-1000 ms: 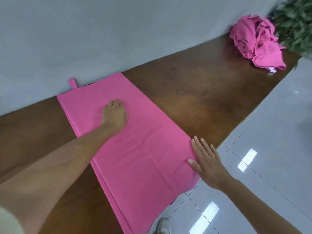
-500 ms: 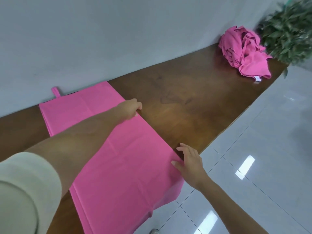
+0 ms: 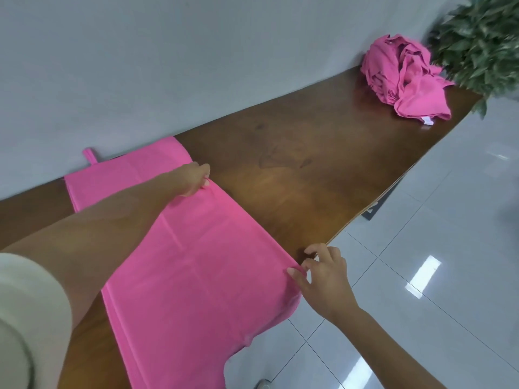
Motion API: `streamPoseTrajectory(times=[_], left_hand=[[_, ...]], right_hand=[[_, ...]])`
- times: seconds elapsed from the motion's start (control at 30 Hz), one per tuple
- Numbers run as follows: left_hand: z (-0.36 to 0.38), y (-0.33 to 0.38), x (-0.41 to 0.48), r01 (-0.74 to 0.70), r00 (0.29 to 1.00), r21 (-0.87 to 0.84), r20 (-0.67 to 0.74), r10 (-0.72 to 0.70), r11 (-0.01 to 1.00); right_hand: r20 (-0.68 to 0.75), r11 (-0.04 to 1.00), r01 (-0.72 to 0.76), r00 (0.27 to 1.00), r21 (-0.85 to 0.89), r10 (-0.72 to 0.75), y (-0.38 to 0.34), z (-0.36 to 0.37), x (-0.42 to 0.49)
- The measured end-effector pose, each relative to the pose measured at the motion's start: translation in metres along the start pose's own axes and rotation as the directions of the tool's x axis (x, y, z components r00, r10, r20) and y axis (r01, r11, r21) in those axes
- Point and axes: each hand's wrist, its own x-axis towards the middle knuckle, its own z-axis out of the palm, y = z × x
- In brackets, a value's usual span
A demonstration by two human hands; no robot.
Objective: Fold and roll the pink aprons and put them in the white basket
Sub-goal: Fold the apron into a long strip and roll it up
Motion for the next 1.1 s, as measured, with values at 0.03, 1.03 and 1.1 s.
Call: streamPoseTrajectory(times=[0.03,1.03,1.1], left_hand=[[-0.001,-0.001,-0.003,0.007,1.0,-0.02,-0.011,-0.007,1.0],[-0.071,-0.048,-0.157,-0.03,0.929,-0.178,-0.368,-0.038,0.984],[-0.073,-0.054,-0.176,-0.028,0.928,-0.18,-0.37,-0.042,0.983]], right_hand=[[-0.035,1.0,0.021,0.999,0.01,-0.021,0.004,0.001,-0.005],[-0.232,0.986,-0.144,0.959,0.086,0.16,-0.088,-0.044,-0.153],[-0.245,0.991,-0.104,0.962,0.085,0.122,-0.107,-0.045,-0.168]])
